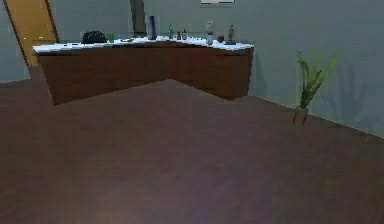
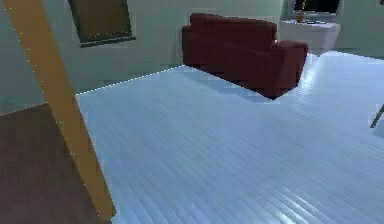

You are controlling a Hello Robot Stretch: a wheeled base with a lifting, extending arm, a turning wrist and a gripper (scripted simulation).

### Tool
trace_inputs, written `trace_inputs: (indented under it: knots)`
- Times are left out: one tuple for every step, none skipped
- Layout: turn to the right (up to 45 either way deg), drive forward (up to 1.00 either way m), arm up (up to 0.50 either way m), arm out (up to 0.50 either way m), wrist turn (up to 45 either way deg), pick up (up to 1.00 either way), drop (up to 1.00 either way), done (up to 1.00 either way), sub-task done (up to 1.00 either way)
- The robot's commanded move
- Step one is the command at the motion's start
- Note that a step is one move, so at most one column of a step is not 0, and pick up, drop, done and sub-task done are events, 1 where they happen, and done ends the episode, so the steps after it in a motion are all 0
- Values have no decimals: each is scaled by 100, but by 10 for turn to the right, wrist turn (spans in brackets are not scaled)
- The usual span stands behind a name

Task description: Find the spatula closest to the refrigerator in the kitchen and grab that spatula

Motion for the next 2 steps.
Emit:
trace_inputs:
  knots:
    - [0, 100, 0, 0, 0, 0, 0, 0, 0]
    - [-30, 0, 0, 0, 0, 0, 0, 0, 0]
